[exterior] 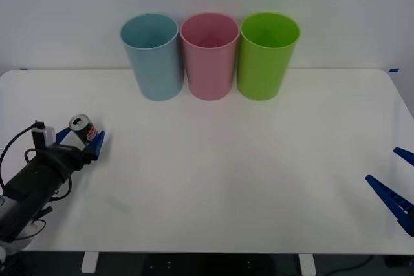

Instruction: Grasp the object on the table and drop it into the matching bin: aluminum can to the light blue bin, PET bottle to the pink bin.

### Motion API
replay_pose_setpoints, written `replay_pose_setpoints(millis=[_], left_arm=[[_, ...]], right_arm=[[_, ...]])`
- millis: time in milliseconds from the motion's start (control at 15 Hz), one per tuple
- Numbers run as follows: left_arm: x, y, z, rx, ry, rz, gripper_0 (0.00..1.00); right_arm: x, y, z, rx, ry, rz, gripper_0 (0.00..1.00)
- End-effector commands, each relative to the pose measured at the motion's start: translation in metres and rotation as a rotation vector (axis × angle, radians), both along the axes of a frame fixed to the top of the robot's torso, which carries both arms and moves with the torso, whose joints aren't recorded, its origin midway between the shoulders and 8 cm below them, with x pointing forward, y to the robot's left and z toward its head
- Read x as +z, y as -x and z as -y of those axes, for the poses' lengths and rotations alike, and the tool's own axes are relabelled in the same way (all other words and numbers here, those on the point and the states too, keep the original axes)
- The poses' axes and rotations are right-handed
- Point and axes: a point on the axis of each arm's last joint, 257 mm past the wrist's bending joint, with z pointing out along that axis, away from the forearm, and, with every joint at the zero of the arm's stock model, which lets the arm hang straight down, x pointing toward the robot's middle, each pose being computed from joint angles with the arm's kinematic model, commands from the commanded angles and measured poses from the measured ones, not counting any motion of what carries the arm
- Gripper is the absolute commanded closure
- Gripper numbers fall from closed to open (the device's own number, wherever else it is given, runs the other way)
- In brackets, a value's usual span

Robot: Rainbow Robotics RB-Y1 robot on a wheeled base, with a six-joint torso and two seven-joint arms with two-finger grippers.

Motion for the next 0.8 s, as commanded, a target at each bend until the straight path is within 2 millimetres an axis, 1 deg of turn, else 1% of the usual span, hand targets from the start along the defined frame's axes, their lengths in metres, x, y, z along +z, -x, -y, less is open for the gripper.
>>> replay_pose_setpoints(millis=[67,267,533,600,667,733,800], left_arm=[[0.0015,-0.0093,0.0027,0.008,-0.01,-0.003,0.0],[0.0029,-0.0157,0.0083,0.02,-0.008,-0.002,0.0],[0.0031,-0.0168,0.0103,0.018,-0.011,-0.002,0.0],[0.0033,-0.0168,0.0096,0.018,-0.012,-0.002,0.12],[0.0028,-0.0168,0.011,0.016,-0.011,-0.002,0.75],[0.0031,-0.0168,0.0103,0.018,-0.011,-0.002,0.99],[0.0033,-0.0168,0.0096,0.018,-0.012,-0.002,1.0]], right_arm=[[0.0,0.0,0.0,0.0,0.0,0.0,0.0],[0.0,0.0,0.0,0.0,0.0,0.0,0.0],[0.0,0.0,0.0,0.0,0.0,0.0,0.0],[0.0,0.0,0.0,0.0,0.0,0.0,0.0],[0.0,0.0,0.0,0.0,0.0,0.0,0.0],[0.0,0.0,0.0,0.0,0.0,0.0,0.0],[0.0,0.0,0.0,0.0,0.0,0.0,0.0]])
